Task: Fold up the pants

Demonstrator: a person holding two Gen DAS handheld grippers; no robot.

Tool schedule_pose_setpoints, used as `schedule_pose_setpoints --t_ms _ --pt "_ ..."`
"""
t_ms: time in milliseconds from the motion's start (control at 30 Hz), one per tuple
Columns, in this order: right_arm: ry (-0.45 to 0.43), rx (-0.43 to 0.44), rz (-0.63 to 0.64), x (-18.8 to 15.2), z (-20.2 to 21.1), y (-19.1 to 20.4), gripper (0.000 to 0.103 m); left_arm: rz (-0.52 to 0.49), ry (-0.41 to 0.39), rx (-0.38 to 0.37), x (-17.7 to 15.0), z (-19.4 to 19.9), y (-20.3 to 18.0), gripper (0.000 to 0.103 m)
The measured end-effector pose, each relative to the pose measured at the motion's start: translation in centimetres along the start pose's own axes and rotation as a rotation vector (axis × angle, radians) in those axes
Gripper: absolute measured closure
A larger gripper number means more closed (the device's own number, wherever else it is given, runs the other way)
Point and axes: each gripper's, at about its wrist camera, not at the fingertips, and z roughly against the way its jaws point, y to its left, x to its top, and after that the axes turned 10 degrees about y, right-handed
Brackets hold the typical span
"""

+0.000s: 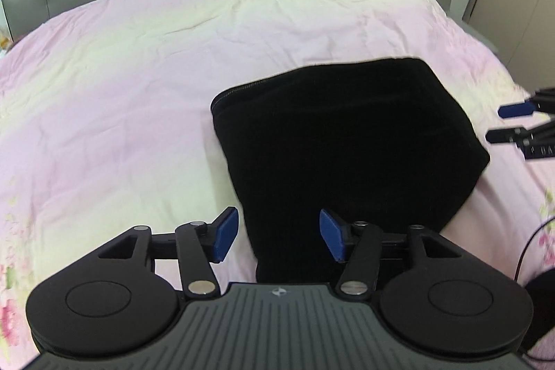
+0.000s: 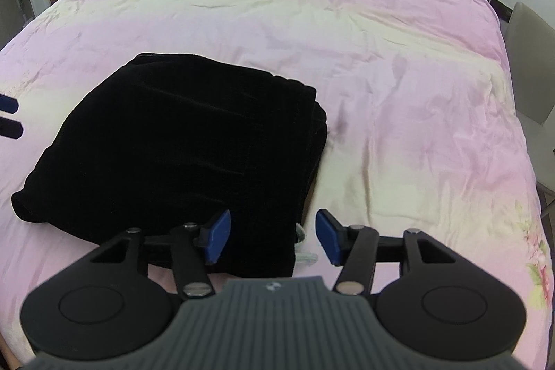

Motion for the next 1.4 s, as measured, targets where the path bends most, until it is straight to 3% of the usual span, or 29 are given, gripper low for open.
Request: schedule_pose_setpoints --t_ms 67,133,200,367,600,833,967,1067,1167,1233,1300,1400 --pt "0.008 -0.003 0.004 0.9 -0.3 -0.3 0.046 0.023 0.006 -0.017 1.1 -1.3 0.5 0.038" --pt "0.022 0.01 -0.007 1.8 -0.9 -0.9 0.032 0.052 0.028 -0.041 2.0 -2.7 1.3 0.036" --pt "0.046 0.034 -0.035 2.6 -1.7 -1.7 0.027 0.091 0.055 -0.072 2.7 -4.2 2.2 0.036" --pt "0.125 0.177 -0.205 4.4 -5.3 -5.2 0.026 0.197 0.119 -0.15 3.4 -7.4 4.9 0.034" --pt "0.22 0.394 -0.407 5.1 -10.8 -8.3 0.025 0.313 0.141 -0.298 3.2 -10.5 8.0 0.019" --pt "0.259 0.574 -0.541 3.4 -15.4 -9.7 0.015 0.385 0.142 -0.416 2.9 -12.9 9.5 0.02" --pt "0.253 0.648 -0.576 2.7 -16.8 -10.1 0.015 0.418 0.132 -0.461 2.8 -14.0 9.9 0.023" --pt "0.241 0.671 -0.58 2.6 -17.5 -9.3 0.019 0.431 0.123 -0.471 3.0 -14.2 9.7 0.033" --pt "0.231 0.643 -0.573 2.7 -17.5 -8.1 0.022 0.452 0.122 -0.471 3.1 -14.1 9.5 0.039" --pt "0.229 0.625 -0.564 2.9 -17.2 -7.8 0.03 0.444 0.121 -0.455 3.2 -13.8 9.2 0.044" --pt "0.225 0.604 -0.559 3.2 -16.4 -7.5 0.035 0.436 0.12 -0.428 3.4 -13.0 8.7 0.056" --pt "0.21 0.547 -0.535 4.2 -14.8 -6.2 0.042 0.411 0.111 -0.372 4.0 -11.7 7.5 0.064"
